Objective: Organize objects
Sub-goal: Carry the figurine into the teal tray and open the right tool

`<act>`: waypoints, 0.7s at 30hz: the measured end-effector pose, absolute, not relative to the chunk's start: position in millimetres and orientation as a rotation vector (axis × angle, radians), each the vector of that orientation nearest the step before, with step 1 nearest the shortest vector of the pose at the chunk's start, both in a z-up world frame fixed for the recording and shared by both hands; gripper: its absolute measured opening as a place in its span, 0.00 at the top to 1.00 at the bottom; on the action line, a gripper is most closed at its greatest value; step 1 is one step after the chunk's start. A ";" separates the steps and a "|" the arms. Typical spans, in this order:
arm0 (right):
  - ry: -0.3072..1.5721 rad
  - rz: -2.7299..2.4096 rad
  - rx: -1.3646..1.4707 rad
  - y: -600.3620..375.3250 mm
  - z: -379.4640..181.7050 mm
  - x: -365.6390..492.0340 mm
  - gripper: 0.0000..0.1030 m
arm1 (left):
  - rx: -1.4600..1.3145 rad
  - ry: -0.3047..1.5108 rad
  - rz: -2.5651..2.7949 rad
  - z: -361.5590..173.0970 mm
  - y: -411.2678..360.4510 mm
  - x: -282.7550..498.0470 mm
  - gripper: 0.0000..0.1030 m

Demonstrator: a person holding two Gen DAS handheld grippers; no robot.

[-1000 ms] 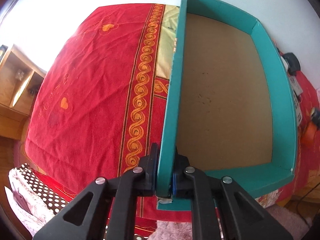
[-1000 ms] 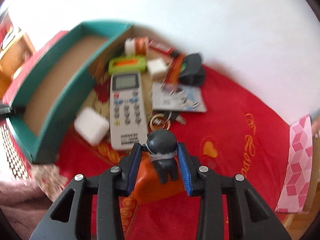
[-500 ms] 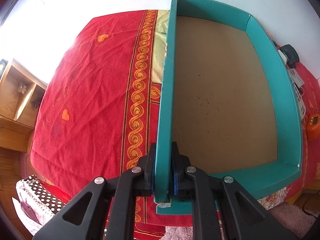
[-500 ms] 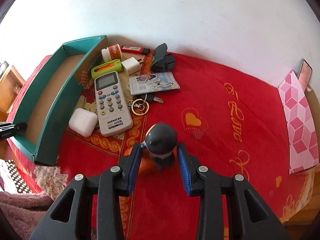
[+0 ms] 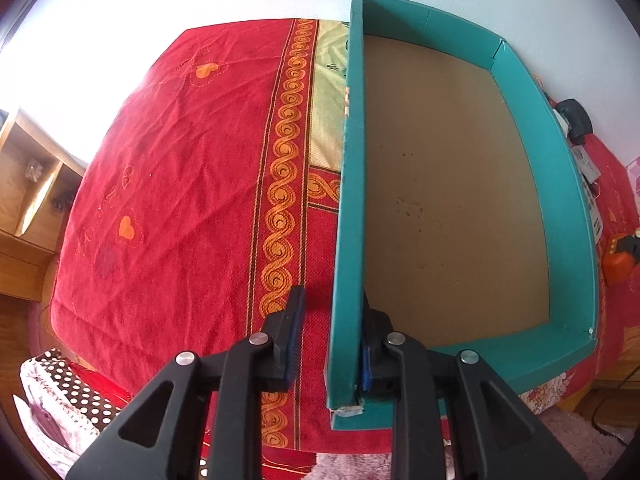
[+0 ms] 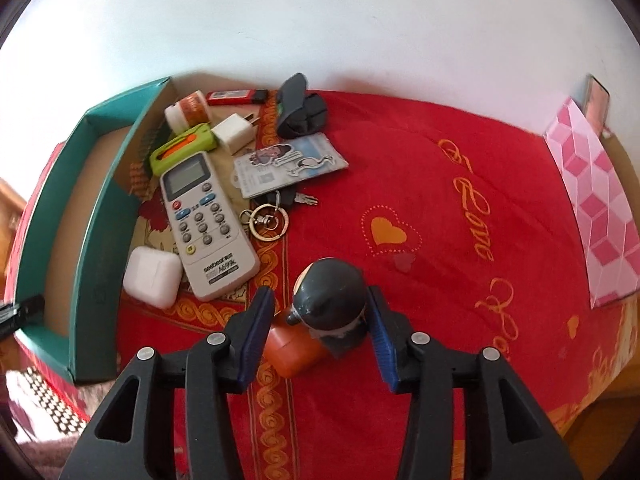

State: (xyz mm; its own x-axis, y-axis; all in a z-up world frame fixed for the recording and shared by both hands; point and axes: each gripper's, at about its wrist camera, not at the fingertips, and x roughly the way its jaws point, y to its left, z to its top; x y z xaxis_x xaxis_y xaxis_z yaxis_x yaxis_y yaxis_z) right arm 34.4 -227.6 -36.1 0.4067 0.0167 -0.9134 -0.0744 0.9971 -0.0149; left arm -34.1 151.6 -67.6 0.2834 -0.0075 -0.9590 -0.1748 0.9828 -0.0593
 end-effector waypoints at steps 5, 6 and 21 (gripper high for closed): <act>1.117 0.013 -0.091 -223.6 -26.5 36.2 0.68 | -0.120 1.267 0.072 -66.1 156.0 -35.2 0.79; 1.108 0.005 -0.100 -221.9 -24.2 35.9 0.68 | -0.118 1.266 0.065 -66.1 157.0 -35.3 0.79; 0.989 0.268 -0.152 -127.3 41.2 44.1 0.68 | -0.045 1.259 -0.034 -64.4 141.8 -33.1 0.89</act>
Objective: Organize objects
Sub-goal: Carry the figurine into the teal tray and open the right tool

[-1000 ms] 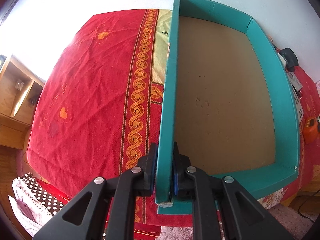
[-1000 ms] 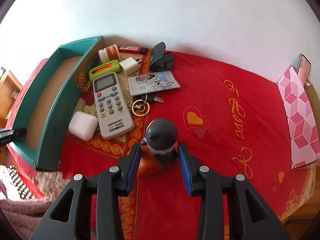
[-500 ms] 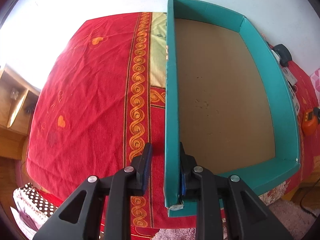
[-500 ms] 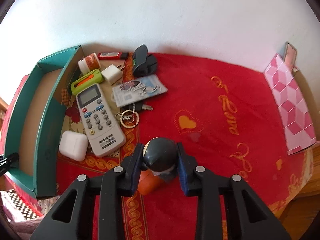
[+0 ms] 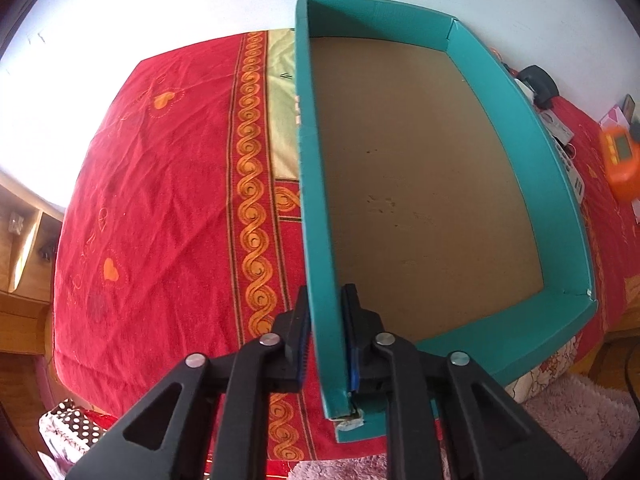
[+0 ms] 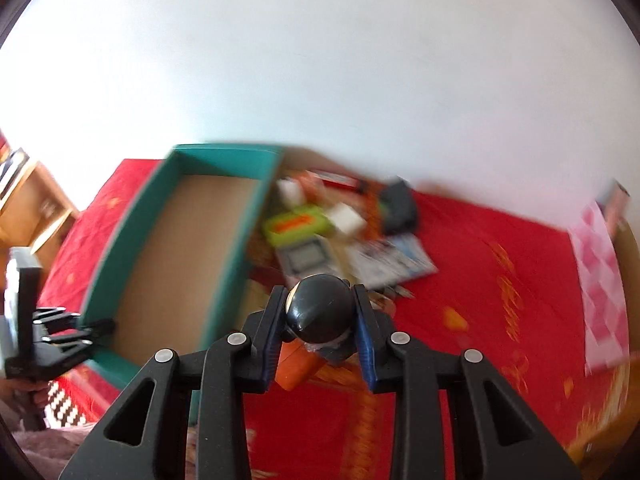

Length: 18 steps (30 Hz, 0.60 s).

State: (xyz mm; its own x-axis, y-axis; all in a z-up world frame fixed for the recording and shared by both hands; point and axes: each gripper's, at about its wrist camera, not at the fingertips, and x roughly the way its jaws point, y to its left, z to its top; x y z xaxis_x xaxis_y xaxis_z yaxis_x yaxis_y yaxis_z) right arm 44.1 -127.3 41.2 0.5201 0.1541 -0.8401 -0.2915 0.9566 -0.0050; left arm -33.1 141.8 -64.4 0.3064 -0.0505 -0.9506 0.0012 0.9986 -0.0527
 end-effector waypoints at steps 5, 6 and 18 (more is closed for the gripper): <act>0.995 0.412 -0.211 -75.8 48.4 65.9 0.68 | -0.064 1.252 -0.023 -65.6 140.5 -32.7 0.89; 0.996 0.445 -0.232 -63.4 48.3 72.6 0.68 | -0.071 1.250 -0.021 -65.6 140.9 -33.1 0.89; 1.019 0.665 -0.417 59.2 16.3 143.8 0.68 | -0.112 1.253 -0.007 -65.5 148.6 -36.2 0.89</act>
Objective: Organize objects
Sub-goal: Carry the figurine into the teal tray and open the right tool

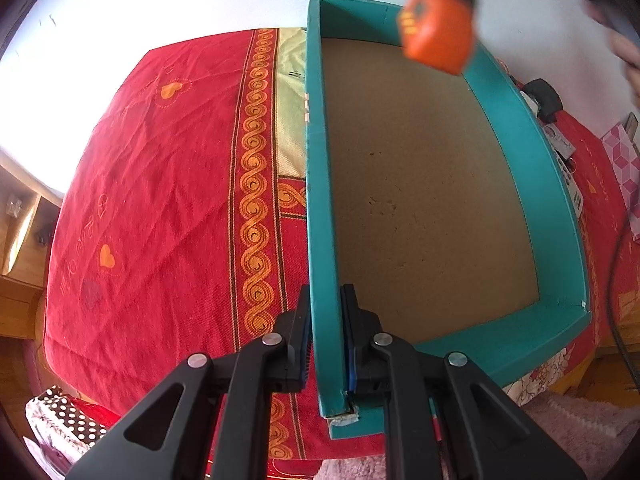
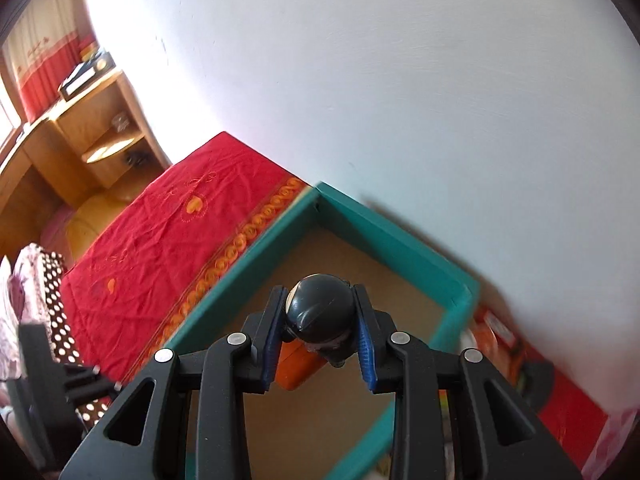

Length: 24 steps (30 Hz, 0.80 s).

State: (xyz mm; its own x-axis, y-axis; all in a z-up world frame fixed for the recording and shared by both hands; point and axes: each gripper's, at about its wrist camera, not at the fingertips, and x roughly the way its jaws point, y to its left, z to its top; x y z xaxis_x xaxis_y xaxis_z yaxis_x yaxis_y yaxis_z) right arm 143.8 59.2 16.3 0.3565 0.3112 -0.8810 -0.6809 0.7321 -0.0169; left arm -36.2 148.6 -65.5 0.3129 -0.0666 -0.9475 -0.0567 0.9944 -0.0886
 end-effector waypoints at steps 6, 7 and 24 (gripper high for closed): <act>1.042 0.666 -0.440 83.0 -13.5 173.3 0.68 | -0.119 1.256 -0.004 -66.5 152.8 -37.2 0.89; 1.045 0.667 -0.434 84.6 -15.3 176.0 0.68 | -0.119 1.256 -0.004 -66.5 152.5 -37.1 0.89; 1.011 0.673 -0.487 107.8 -36.1 196.4 0.68 | -0.124 1.259 0.005 -67.3 151.0 -36.9 0.89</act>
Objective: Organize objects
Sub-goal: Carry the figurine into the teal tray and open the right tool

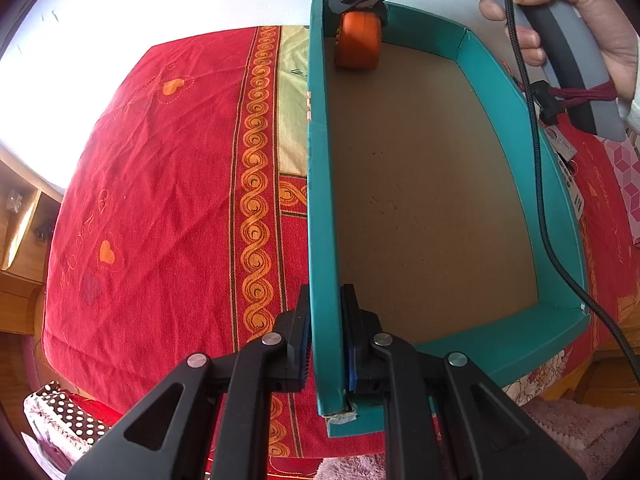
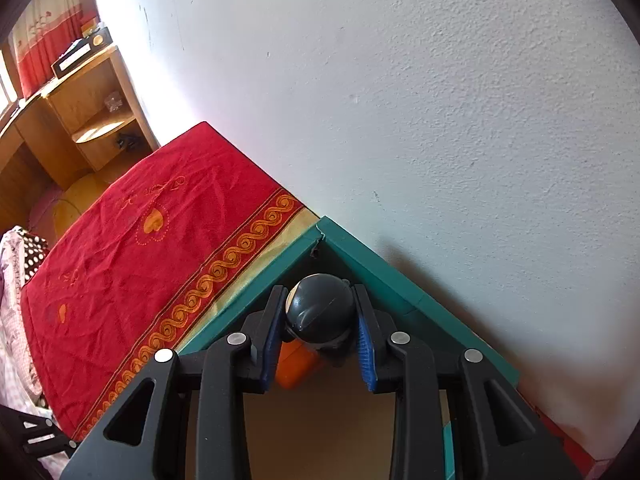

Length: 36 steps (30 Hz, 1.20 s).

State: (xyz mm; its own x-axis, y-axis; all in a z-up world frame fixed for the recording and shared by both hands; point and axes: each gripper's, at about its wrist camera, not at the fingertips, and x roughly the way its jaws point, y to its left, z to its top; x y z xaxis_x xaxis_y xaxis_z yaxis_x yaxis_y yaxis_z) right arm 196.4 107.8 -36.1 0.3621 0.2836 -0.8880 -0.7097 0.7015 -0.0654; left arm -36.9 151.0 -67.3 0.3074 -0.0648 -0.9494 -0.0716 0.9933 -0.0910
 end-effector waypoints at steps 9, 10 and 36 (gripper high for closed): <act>1.030 0.644 -0.402 95.7 -39.1 201.2 0.59 | -0.125 1.259 0.007 -67.3 150.1 -36.4 0.89; 1.023 0.642 -0.385 93.6 -36.3 201.0 0.53 | -0.124 1.259 0.005 -67.4 150.3 -36.4 0.89; 1.057 0.353 -0.203 -127.8 -1.8 103.2 0.39 | -0.099 1.270 -0.026 -68.0 147.6 -32.5 0.88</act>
